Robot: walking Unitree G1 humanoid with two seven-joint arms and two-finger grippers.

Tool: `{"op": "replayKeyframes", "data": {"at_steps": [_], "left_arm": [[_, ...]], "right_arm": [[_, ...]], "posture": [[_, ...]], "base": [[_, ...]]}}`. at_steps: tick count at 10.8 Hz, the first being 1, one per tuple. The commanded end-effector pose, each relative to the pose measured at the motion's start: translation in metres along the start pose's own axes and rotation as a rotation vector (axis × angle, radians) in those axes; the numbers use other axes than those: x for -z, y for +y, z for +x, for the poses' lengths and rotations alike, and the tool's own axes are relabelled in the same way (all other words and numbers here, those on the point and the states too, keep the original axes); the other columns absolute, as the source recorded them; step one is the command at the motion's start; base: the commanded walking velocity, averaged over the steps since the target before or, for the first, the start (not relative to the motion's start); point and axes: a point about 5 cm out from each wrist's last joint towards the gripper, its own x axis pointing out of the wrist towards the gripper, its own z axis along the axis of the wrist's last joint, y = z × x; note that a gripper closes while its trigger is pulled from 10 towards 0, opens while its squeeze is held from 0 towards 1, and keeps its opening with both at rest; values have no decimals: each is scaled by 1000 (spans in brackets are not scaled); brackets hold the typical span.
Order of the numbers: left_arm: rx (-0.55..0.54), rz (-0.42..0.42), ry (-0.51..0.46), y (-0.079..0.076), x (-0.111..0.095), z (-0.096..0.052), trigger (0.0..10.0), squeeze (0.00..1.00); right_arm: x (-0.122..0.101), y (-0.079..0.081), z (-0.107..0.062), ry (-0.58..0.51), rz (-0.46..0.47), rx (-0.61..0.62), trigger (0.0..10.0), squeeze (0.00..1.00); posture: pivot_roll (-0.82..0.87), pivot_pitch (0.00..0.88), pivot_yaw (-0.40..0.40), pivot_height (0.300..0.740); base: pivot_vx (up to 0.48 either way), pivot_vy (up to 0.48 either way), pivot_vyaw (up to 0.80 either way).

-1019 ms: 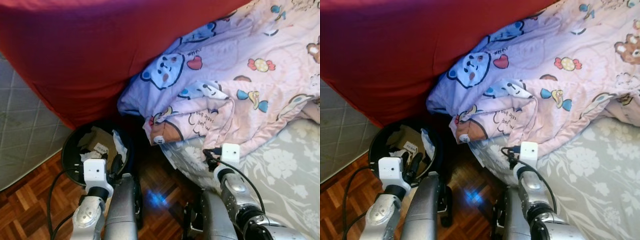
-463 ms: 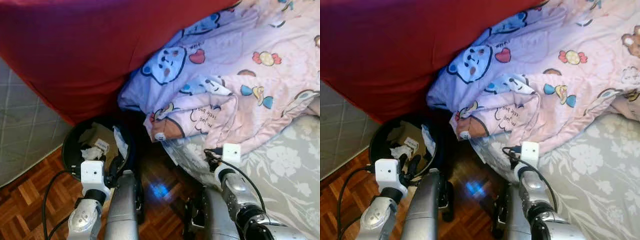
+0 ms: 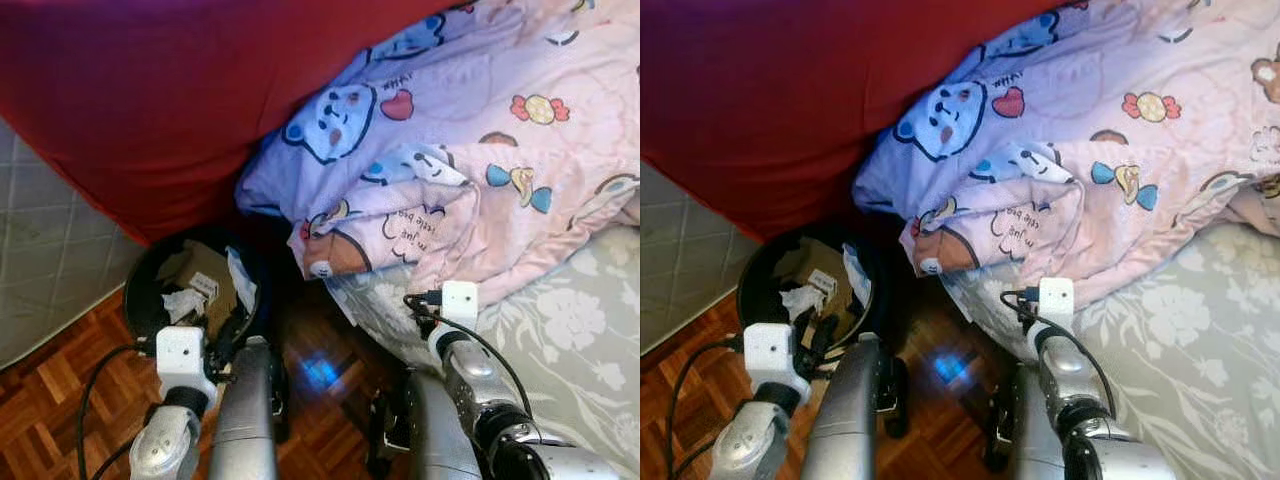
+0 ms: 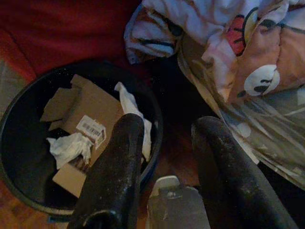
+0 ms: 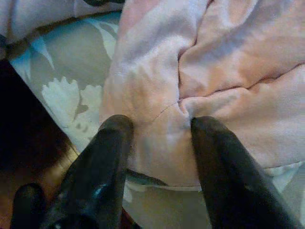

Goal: Clean up the room

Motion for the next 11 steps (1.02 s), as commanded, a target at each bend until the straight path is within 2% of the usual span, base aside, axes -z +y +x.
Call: {"op": "replayKeyframes", "data": {"at_steps": [1, 3, 7, 10, 11], "left_arm": [[-5, -10, 55, 0, 10, -9, 10000, 0], [-5, -10, 68, -1, 12, -13, 10000, 0], [-8, -5, 84, 1, 11, -16, 10000, 0], [-3, 0, 97, 0, 13, -13, 10000, 0], [1, 3, 100, 0, 15, -10, 10000, 0]], "right_arm": [[22, -4, -7, 83, -3, 14, 0, 0], [26, -6, -8, 98, -37, 24, 0, 0], [24, -13, -8, 85, -27, 62, 0, 0], [17, -32, -8, 53, -5, 158, 0, 0], [13, -43, -10, 27, 2, 203, 0, 0]], "posture": [[313, 509, 14, 629], [309, 516, 15, 629], [313, 515, 25, 629], [298, 497, 26, 629], [290, 486, 24, 629]], "base": [[0, 0, 0], [0, 0, 0], [0, 0, 0], [0, 0, 0], [0, 0, 0]]}}
